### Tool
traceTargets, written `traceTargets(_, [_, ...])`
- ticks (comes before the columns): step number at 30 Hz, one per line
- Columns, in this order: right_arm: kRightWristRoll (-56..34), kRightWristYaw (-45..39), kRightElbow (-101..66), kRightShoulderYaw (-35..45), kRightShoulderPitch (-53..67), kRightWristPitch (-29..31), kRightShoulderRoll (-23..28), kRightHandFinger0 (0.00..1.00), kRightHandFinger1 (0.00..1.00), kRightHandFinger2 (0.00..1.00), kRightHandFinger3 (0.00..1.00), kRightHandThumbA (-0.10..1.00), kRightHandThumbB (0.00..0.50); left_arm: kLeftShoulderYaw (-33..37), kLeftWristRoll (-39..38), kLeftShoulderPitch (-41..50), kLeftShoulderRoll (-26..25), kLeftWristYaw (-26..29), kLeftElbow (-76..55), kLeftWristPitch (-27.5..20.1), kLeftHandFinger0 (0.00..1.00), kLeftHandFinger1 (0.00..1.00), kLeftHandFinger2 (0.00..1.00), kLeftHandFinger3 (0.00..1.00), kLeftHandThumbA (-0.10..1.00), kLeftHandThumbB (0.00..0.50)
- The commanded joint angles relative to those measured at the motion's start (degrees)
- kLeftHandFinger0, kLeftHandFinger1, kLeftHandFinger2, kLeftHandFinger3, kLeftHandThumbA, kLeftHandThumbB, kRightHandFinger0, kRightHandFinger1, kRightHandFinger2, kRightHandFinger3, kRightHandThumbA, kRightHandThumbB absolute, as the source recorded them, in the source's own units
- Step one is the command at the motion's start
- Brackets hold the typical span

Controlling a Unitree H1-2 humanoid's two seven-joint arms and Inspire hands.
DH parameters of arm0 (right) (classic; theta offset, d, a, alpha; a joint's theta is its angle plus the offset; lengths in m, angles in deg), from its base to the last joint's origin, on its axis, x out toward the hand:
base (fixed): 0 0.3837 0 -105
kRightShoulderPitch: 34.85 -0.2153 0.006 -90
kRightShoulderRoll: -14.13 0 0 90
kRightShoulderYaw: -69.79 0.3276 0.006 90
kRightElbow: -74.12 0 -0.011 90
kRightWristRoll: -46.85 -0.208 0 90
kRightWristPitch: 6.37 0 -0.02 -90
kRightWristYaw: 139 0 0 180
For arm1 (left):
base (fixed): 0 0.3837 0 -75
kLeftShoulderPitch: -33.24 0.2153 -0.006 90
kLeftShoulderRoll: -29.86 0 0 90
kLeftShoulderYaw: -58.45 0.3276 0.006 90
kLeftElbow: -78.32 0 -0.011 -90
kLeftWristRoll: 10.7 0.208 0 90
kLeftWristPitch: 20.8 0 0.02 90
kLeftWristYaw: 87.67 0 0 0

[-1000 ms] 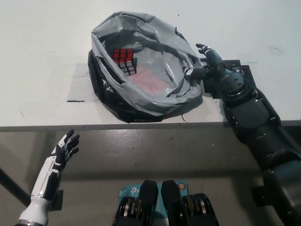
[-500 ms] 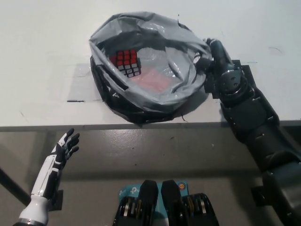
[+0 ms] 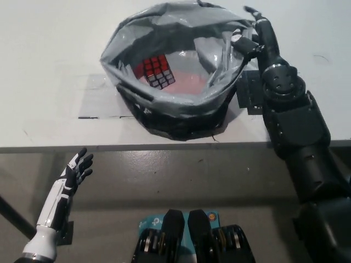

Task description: Use the right hand to pick up a rubix's cube and place it into a plastic bag and lift the bag

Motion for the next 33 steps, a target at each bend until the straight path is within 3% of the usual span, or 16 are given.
traceTargets(1, [-32.06, -0.55, -13.09, 22.31, -12.29, -14.51, -6.38, 0.0, 0.16, 0.75, 1.0, -0.1, 0.087, -0.08, 0.18, -0.97, -1.05, -0.38, -1.64, -0.19, 1.0, 1.0, 1.0, 1.0, 1.0, 0.17])
traceTargets(4, [-35.33, 1.52, -13.42, 25.33, -15.87, -16.2, -7.1, 0.0, 0.12, 0.71, 1.0, -0.1, 0.089, -0.05, 0.24, -1.12, -1.06, -0.38, -1.65, -0.04, 1.0, 1.0, 1.0, 1.0, 1.0, 0.176])
traceTargets(5, [-35.96, 2.06, -13.38, 26.04, -17.03, -16.46, -7.27, 0.0, 0.16, 0.73, 1.0, -0.1, 0.134, -0.05, 0.27, -1.2, -1.04, -0.35, -1.63, 0.0, 1.0, 1.0, 1.0, 1.0, 1.0, 0.174])
traceTargets(7, [-37.59, 3.66, -12.24, 27.94, -20.68, -16.46, -7.62, 0.0, 0.07, 0.69, 1.0, -0.1, 0.096, -0.03, 0.34, -1.27, -1.01, -0.31, -1.61, -0.06, 1.0, 1.0, 1.0, 1.0, 1.0, 0.172])
traceTargets(11, [-39.0, 6.49, -7.56, 31.61, -28.33, -16.32, -7.73, 0.0, 0.08, 0.75, 1.0, -0.1, 0.067, -0.06, -0.03, -1.24, -0.7, -0.27, -1.33, -0.24, 0.99, 1.0, 1.0, 1.0, 1.0, 0.175])
traceTargets(15, [-37.09, 6.5, -3.09, 32.19, -33.98, -14.15, -6.87, 0.0, 0.06, 0.68, 1.0, -0.1, 0.059, 0.03, -0.18, -1.41, -0.59, -0.41, -0.99, -0.58, 0.99, 1.0, 1.0, 1.0, 1.0, 0.182])
traceTargets(18, [-37.85, 6.9, -0.32, 33.73, -37.82, -13.85, -6.29, 0.0, 0.11, 0.75, 1.0, -0.1, 0.026, 0.02, -0.17, -1.43, -0.64, -0.42, -1.09, -0.51, 0.99, 1.0, 1.0, 1.0, 1.0, 0.188])
traceTargets(20, [-38.48, 6.87, 1.6, 34.92, -40.93, -13.06, -5.8, 0.0, 0.17, 0.79, 1.0, -0.1, 0.022, -0.03, 0.01, -1.44, -0.72, -0.33, -1.2, -0.26, 0.99, 1.0, 1.0, 1.0, 1.0, 0.182])
traceTargets(24, [-38.12, 6.23, 3.69, 35.28, -45.68, -13.11, -4.48, 0.0, 0.17, 0.77, 1.0, -0.1, 0.025, -0.01, 0.57, -1.51, -0.71, -0.04, -1.66, 0.24, 0.99, 1.0, 1.0, 1.0, 1.0, 0.162])
traceTargets(30, [-38.74, 7.91, 5.64, 36.96, -51.55, -13.34, -2.95, 0.0, 0.14, 0.69, 1.0, -0.1, 0.026, 0.01, 0.3, -1.47, -0.67, -0.22, -1.41, -0.18, 0.98, 1.0, 1.0, 1.0, 1.0, 0.155])
traceTargets(33, [-38.83, 8.29, 6.72, 37.53, -53.46, -12.71, -2.34, 0.0, 0.07, 0.66, 1.0, -0.1, 0.024, -0.02, 0.28, -1.58, -0.59, -0.16, -1.29, -0.29, 0.98, 1.0, 1.0, 1.0, 1.0, 0.151])
